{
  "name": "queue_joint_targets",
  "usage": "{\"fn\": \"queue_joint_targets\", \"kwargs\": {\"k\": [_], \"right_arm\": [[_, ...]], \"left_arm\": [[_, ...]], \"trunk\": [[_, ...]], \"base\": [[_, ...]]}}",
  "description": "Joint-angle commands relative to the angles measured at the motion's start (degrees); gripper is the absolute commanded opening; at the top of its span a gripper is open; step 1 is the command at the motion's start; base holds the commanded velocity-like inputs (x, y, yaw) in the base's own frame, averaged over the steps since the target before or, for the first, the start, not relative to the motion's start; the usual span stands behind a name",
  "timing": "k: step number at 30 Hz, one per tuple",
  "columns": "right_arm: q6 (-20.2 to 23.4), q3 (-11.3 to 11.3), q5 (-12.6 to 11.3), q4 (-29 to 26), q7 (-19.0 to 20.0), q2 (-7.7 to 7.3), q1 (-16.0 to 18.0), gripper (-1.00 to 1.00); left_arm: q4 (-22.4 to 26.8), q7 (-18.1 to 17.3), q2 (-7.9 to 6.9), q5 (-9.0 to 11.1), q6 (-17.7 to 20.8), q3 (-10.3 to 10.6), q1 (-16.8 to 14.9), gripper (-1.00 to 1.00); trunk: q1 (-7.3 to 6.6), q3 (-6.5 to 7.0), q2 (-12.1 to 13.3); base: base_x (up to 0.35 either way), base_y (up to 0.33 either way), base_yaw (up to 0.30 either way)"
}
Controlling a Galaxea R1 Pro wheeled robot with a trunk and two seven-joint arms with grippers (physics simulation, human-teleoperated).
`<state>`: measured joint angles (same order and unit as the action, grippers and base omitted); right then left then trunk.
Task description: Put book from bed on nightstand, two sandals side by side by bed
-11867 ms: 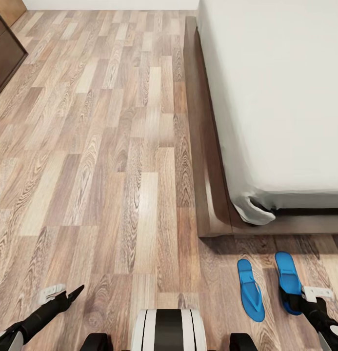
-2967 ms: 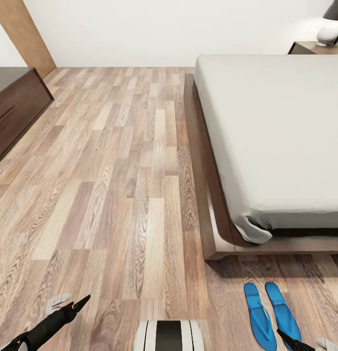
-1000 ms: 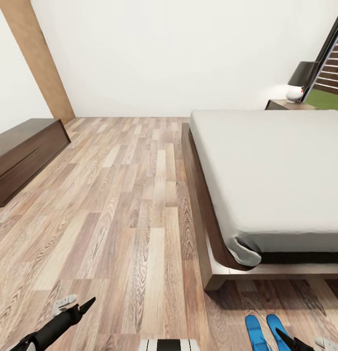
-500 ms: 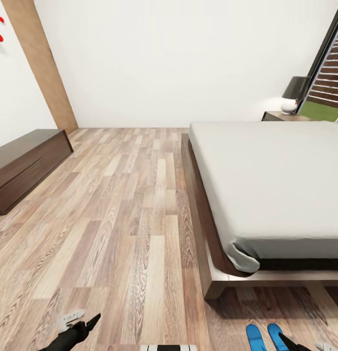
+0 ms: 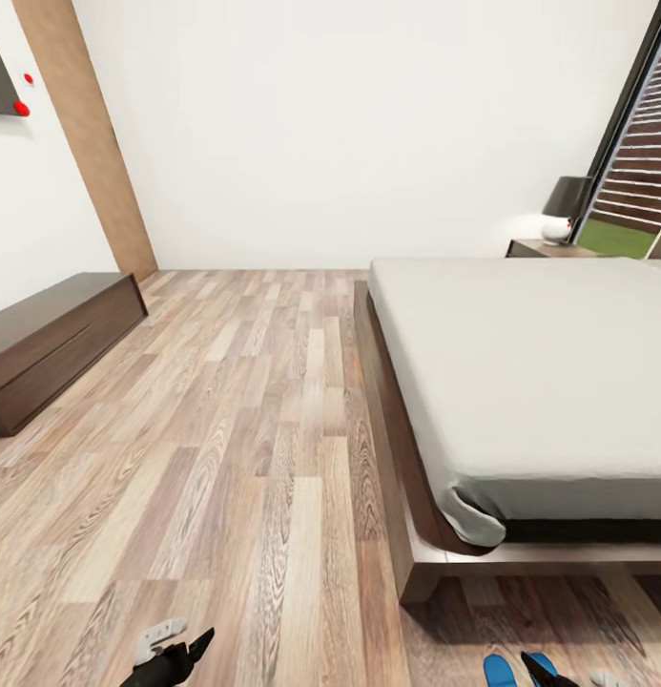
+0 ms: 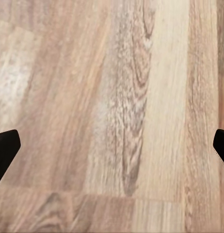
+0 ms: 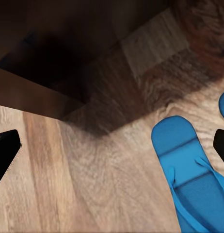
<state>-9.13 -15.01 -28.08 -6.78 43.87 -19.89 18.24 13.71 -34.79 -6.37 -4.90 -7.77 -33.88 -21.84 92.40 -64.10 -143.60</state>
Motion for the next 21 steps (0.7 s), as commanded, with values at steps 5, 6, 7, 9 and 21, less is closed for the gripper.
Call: {"fn": "queue_joint_targets", "kwargs": {"k": [5,6,7,9,21], "right_arm": [[-0.19,-0.19,0.26,0.1,0.32,0.02,0.04,1.0],[-0.19,-0.19,0.25,0.1,0.3,0.02,0.04,1.0],[-0.19,-0.19,0.24,0.1,0.29,0.02,0.04,1.0],[-0.19,-0.19,0.23,0.08,0.29,0.03,0.04,1.0],[-0.19,-0.19,0.23,0.09,0.28,0.03,0.04,1.0]], "left_arm": [[-0.09,-0.11,0.03,-0.55,-0.4,-0.4,-0.05,1.0],[-0.09,-0.11,0.04,-0.55,-0.4,-0.4,-0.05,1.0],[-0.09,-0.1,0.04,-0.55,-0.4,-0.4,-0.05,1.0],[-0.09,-0.1,0.04,-0.55,-0.4,-0.4,-0.05,1.0],[-0.09,-0.1,0.04,-0.55,-0.4,-0.4,-0.05,1.0]], "trunk": [[-0.14,1.07,0.05],[-0.16,1.29,0.07],[-0.19,1.51,0.08],[-0.24,1.96,0.11],[-0.55,4.61,0.27]], "base": [[0.0,0.0,0.0],[0.0,0.0,0.0],[0.0,0.0,0.0],[0.0,0.0,0.0],[0.0,0.0,-0.004]]}}
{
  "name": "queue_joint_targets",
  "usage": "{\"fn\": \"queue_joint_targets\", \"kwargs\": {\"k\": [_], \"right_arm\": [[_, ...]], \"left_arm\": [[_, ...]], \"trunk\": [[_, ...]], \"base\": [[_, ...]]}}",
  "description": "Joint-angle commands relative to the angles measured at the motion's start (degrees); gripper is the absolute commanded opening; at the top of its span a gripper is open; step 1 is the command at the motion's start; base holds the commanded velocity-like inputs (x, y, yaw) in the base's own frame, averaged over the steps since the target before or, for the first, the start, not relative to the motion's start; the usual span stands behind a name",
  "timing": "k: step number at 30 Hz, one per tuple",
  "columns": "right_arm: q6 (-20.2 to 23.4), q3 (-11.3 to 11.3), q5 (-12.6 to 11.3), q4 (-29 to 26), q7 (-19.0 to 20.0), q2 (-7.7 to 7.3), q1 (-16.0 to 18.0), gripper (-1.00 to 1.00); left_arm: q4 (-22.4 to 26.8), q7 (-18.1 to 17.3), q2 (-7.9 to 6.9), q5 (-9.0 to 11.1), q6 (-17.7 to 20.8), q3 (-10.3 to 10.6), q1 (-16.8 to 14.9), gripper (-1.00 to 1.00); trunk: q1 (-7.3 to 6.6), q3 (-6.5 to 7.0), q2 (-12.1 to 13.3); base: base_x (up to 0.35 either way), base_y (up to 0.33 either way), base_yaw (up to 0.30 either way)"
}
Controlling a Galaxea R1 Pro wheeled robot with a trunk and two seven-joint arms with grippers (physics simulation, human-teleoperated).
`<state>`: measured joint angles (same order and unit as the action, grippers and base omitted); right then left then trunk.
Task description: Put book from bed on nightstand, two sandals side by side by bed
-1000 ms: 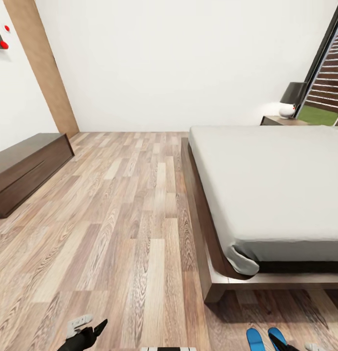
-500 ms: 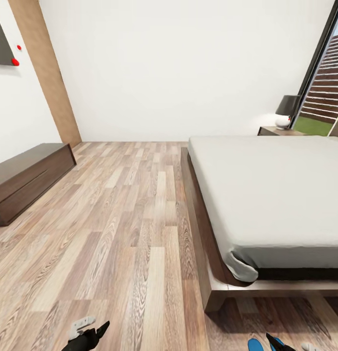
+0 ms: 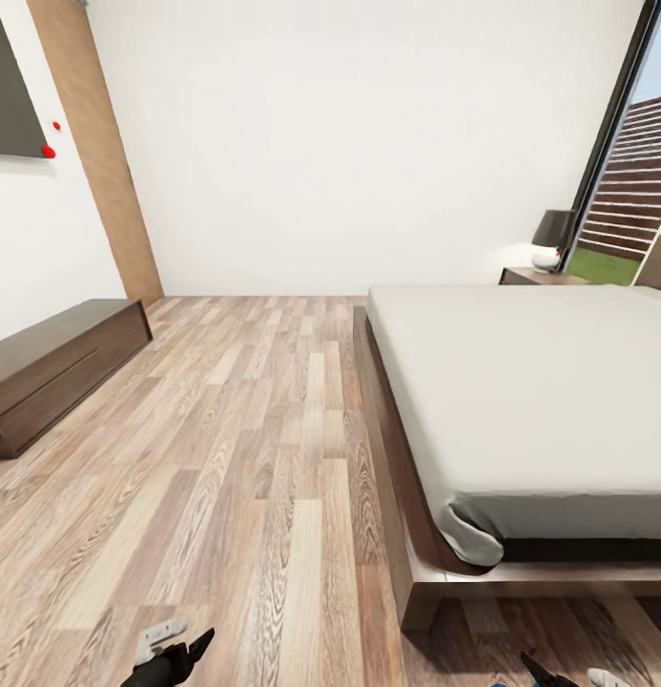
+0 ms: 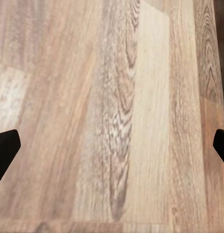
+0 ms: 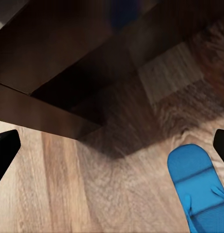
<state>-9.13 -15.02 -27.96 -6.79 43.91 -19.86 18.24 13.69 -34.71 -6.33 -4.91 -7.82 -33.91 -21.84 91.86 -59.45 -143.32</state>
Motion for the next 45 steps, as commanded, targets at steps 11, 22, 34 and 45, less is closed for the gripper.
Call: {"fn": "queue_joint_targets", "kwargs": {"k": [11,22,34,45], "right_arm": [[-0.19,-0.19,0.1,0.07,0.3,-0.01,0.04,1.0],[-0.19,-0.19,0.1,0.1,0.3,-0.01,0.04,1.0],[-0.19,-0.19,0.1,0.05,0.3,-0.01,0.04,1.0],[-0.19,-0.19,0.1,0.02,0.3,-0.01,0.04,1.0]], "left_arm": [[-0.07,-0.19,0.0,-0.54,-0.36,-0.37,-0.05,1.0],[-0.07,-0.19,0.0,-0.58,-0.36,-0.35,-0.05,1.0],[-0.07,-0.19,0.0,-0.54,-0.36,-0.37,-0.05,1.0],[-0.07,-0.19,0.0,-0.54,-0.36,-0.37,-0.05,1.0]], "trunk": [[-1.07,2.23,1.68],[-3.49,4.2,6.09],[-4.36,4.92,7.7],[-4.36,4.92,7.7]], "base": [[0.0,0.0,-0.038],[0.0,0.0,-0.001],[0.0,0.0,-0.104],[0.0,0.0,-0.289]]}}
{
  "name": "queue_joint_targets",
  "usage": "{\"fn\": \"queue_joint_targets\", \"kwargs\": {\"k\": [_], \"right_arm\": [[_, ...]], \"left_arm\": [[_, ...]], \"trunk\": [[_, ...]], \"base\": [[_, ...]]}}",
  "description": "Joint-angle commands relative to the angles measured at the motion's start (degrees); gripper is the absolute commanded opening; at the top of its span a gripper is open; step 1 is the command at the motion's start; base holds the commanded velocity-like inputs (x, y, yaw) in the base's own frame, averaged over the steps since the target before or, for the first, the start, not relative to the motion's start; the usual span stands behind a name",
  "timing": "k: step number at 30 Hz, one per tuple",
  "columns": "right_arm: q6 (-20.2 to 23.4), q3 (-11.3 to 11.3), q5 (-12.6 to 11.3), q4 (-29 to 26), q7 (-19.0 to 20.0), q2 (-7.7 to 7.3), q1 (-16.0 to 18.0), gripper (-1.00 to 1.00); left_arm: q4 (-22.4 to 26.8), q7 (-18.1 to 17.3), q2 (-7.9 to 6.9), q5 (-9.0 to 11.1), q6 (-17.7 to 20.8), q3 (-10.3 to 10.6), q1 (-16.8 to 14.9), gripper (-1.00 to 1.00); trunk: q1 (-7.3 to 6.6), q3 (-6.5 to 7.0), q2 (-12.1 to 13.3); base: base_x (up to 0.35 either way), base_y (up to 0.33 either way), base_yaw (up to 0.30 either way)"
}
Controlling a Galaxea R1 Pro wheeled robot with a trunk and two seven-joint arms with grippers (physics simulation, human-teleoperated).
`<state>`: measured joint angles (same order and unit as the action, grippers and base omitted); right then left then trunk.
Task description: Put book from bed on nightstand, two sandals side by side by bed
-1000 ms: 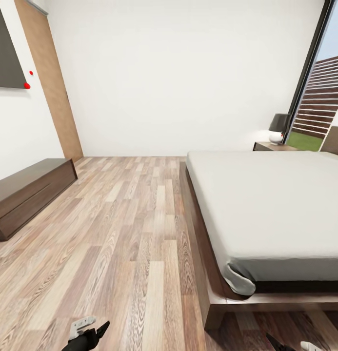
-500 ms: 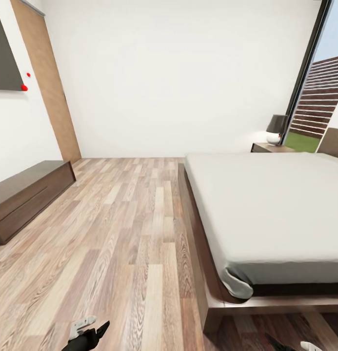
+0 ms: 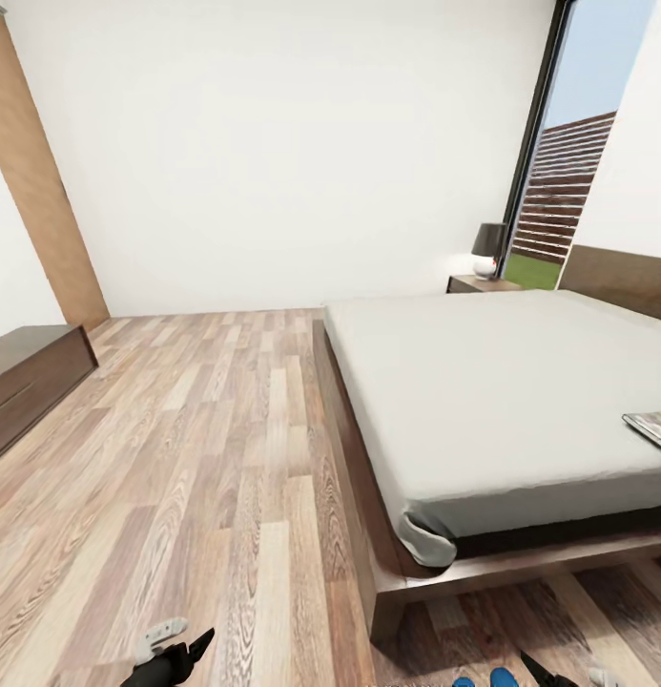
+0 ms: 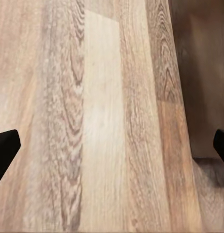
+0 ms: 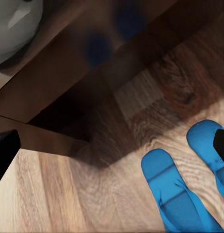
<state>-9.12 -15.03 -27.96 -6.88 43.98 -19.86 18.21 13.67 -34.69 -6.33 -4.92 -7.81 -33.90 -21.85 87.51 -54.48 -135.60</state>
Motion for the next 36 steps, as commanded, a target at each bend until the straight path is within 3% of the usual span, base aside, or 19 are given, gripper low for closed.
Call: {"fn": "queue_joint_targets", "kwargs": {"k": [1,12,36], "right_arm": [[-0.19,-0.18,0.09,0.12,0.23,0.0,0.07,1.0],[-0.18,-0.18,0.05,0.13,0.28,0.0,0.07,1.0],[-0.19,-0.18,0.01,0.12,0.31,0.0,0.07,1.0]], "left_arm": [[-0.05,-0.2,0.0,-0.53,-0.36,-0.38,-0.03,1.0],[-0.05,-0.2,0.0,-0.53,-0.36,-0.38,-0.03,1.0],[-0.05,-0.2,0.0,-0.53,-0.34,-0.38,-0.03,1.0]], "trunk": [[-0.01,-0.05,-0.02],[-0.01,-0.05,-0.02],[-5.28,4.26,9.6]], "base": [[0.0,0.0,-0.299],[0.0,0.0,-0.288],[0.0,0.0,-0.017]]}}
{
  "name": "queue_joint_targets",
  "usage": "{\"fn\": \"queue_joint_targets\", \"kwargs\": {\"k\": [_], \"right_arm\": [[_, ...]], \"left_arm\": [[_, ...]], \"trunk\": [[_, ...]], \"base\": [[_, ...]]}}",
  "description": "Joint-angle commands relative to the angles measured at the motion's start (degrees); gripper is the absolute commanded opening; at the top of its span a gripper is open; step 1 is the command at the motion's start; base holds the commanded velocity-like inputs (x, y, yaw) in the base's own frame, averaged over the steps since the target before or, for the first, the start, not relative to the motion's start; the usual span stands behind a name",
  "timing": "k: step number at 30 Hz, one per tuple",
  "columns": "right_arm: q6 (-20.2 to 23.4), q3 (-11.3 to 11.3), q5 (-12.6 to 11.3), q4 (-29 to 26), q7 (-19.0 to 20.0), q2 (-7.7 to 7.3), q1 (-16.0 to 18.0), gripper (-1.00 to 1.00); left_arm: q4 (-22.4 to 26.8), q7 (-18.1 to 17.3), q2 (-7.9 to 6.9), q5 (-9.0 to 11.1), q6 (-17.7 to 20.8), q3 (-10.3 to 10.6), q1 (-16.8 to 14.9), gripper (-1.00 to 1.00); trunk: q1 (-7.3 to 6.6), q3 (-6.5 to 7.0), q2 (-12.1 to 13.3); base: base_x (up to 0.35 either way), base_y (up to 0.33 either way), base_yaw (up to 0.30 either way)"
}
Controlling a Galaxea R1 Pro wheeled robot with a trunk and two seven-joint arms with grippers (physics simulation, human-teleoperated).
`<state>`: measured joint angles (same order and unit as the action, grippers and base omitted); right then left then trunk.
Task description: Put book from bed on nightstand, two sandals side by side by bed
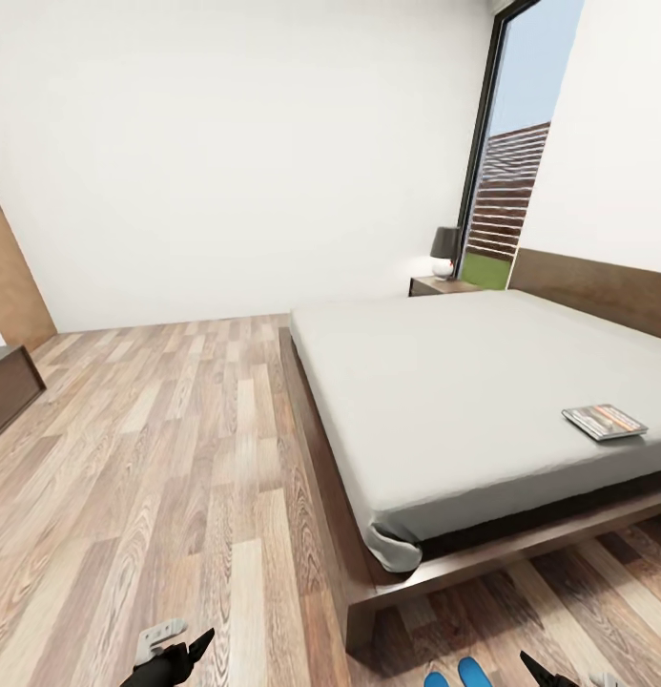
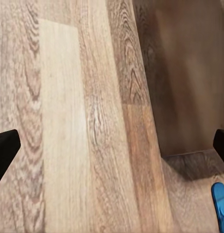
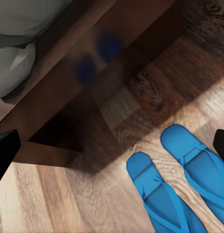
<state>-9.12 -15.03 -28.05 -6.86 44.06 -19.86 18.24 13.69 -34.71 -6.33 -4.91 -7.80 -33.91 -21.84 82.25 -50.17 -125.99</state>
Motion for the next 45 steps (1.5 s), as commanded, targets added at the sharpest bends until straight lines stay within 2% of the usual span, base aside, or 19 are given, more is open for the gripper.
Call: {"fn": "queue_joint_targets", "kwargs": {"k": [1,36,38,39,42,44,45], "right_arm": [[-0.19,-0.17,0.1,0.1,0.23,-0.01,0.05,1.0],[-0.23,-0.14,0.25,0.19,0.07,0.09,0.05,1.0],[-0.41,-0.11,0.32,0.45,0.02,0.74,0.05,1.0],[-1.07,-0.1,0.38,1.39,-0.17,2.79,0.05,1.0],[-2.55,-0.06,0.42,2.64,-1.11,5.29,0.05,1.0],[-5.51,0.0,0.47,3.92,-3.75,7.77,0.05,1.0],[-6.81,0.03,0.49,4.28,-5.11,8.45,0.05,1.0]], "left_arm": [[-0.07,-0.18,0.0,-0.54,-0.36,-0.37,-0.05,1.0],[-0.22,-0.14,0.2,-0.66,-0.35,-0.29,-0.05,1.0],[-0.31,0.01,0.75,-0.8,-0.36,-0.28,-0.05,1.0],[-0.37,0.5,1.47,-0.9,-0.37,-0.28,-0.05,1.0],[-0.42,1.52,2.25,-1.19,-0.37,-0.28,-0.05,1.0],[-0.47,3.42,3.34,-2.21,-0.44,-0.28,-0.05,1.0],[-0.48,4.31,3.74,-2.96,-0.61,-0.3,-0.05,1.0]], "trunk": [[-0.24,0.13,0.39],[-7.92,6.42,14.43],[-8.36,6.77,15.23],[-8.58,6.95,15.63],[-9.24,7.49,16.84],[-9.68,7.85,17.64],[-9.9,8.03,18.04]], "base": [[0.0,0.0,0.0],[0.0,0.0,0.0],[0.0,0.0,0.0],[0.0,0.0,0.0],[0.0,0.0,0.0],[0.0,0.0,0.0],[0.0,0.0,0.0]]}}
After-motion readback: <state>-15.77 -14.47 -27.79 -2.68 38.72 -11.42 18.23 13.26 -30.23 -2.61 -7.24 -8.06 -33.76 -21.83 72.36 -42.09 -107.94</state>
